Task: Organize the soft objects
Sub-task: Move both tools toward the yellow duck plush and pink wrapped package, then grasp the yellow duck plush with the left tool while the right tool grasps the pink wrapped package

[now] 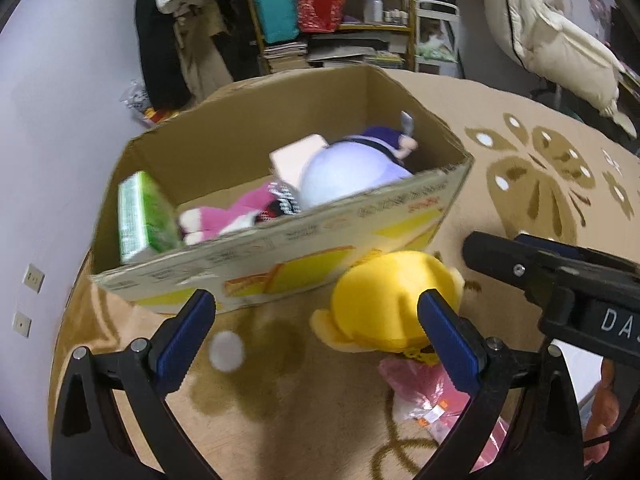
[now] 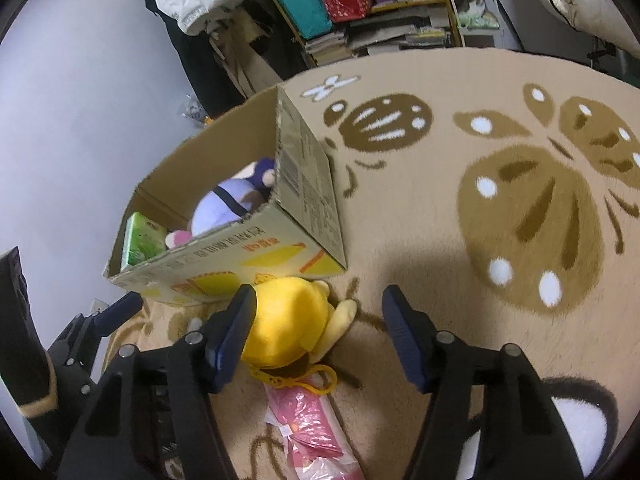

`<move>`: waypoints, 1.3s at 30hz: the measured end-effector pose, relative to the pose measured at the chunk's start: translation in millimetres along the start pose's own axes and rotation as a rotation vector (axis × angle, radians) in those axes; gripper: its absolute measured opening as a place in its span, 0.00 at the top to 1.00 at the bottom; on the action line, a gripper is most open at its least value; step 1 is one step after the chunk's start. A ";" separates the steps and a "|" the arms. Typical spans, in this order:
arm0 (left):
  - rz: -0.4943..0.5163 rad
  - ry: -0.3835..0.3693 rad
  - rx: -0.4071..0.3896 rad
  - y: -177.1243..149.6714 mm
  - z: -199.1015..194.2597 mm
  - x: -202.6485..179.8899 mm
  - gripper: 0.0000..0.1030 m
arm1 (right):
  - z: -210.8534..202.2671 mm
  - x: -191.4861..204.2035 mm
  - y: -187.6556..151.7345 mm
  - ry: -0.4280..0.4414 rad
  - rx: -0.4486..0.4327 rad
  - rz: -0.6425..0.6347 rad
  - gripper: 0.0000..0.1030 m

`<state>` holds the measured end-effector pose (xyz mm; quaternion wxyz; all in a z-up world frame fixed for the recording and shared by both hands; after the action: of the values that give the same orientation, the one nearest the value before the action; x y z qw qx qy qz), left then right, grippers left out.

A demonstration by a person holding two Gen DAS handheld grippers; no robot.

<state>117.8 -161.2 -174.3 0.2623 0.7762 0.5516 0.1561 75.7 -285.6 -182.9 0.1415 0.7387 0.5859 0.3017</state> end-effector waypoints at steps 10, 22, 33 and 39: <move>0.033 -0.056 0.048 -11.8 29.9 -27.0 0.03 | 9.9 -25.4 -12.5 0.002 0.058 0.130 0.33; 0.077 -0.057 0.068 -22.3 49.3 -46.1 0.03 | 19.6 -20.9 -15.9 -0.011 0.098 0.090 0.32; 0.132 -0.101 0.046 -27.5 42.0 -55.4 0.34 | 23.9 -23.9 -24.0 -0.017 0.131 0.101 0.32; -0.017 -0.054 0.027 -21.8 30.6 -23.1 0.42 | 26.4 -23.8 -25.3 -0.021 0.139 0.101 0.32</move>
<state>109.3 -184.5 -210.7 0.2680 0.7790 0.5528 0.1254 69.0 -297.4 -224.3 0.0807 0.7783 0.5660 0.2595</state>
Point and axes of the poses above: each gripper's, at about its wrist camera, not at the fingertips, and z roughly the way its jaws point, x to its left, y to its top, the point moved 10 cm from there along z, roughly the way its jaws point, and after that the axes turned 15 degrees about -z, right-handed, at the moved point
